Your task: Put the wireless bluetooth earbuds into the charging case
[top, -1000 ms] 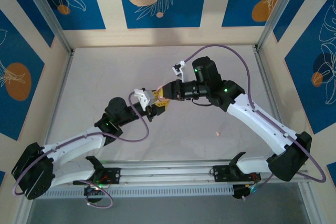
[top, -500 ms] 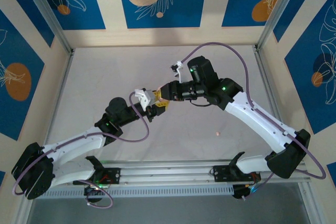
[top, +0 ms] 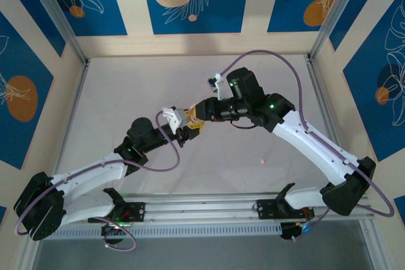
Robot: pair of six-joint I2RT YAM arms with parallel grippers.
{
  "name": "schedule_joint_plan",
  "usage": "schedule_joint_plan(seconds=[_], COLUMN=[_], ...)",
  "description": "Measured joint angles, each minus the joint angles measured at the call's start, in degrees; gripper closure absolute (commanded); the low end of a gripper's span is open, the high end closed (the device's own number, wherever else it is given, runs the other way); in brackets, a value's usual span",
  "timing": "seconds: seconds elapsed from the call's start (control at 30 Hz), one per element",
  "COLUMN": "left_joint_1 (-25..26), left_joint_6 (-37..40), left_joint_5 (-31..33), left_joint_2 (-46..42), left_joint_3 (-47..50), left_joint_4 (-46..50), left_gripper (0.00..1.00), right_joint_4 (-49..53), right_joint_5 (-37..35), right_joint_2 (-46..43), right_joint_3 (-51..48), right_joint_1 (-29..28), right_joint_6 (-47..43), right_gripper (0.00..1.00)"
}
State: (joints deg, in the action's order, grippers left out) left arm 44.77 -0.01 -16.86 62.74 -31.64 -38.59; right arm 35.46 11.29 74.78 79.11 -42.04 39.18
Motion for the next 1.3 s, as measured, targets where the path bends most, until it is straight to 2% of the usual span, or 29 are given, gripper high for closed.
schedule_joint_plan(seconds=[0.3,0.47,0.6,0.67,0.77,0.97,1.07,1.3], left_joint_1=[0.0,0.0,0.0,0.0,0.0,0.0,0.0,0.0], left_joint_6=[0.0,0.0,0.0,0.0,0.0,-0.3,-0.7,-1.1], left_joint_5=[0.0,0.0,0.0,0.0,-0.6,-2.6,-3.1,-3.3], left_joint_2=[-0.8,-1.3,-2.2,-2.7,-3.4,-4.1,-4.2,-4.2], left_joint_3=[0.0,0.0,0.1,0.1,0.1,0.3,0.4,0.5], left_joint_4=[-1.5,-1.7,-1.7,-1.7,-1.9,-2.6,-2.6,-2.6], left_gripper=[0.69,0.7,0.7,0.7,0.7,0.7,0.7,0.7], right_joint_4=[0.2,-0.8,2.7,5.0,7.6,10.3,10.0,7.2], right_joint_5=[0.0,-5.6,-12.6,-14.1,-14.4,-11.8,-10.2,-9.3], right_joint_2=[-8.0,-16.9,-23.1,-25.3,-27.1,-26.5,-24.6,-19.6], right_joint_3=[-0.2,-4.4,-9.7,-14.0,-22.4,-40.4,-45.9,-49.4], right_joint_1=[0.1,1.9,9.5,16.4,24.9,36.5,40.0,40.7], right_joint_6=[-3.1,-4.4,-0.8,2.5,6.6,10.8,11.4,10.5], right_gripper=[0.66,0.66,0.65,0.64,0.61,0.6,0.58,0.54])
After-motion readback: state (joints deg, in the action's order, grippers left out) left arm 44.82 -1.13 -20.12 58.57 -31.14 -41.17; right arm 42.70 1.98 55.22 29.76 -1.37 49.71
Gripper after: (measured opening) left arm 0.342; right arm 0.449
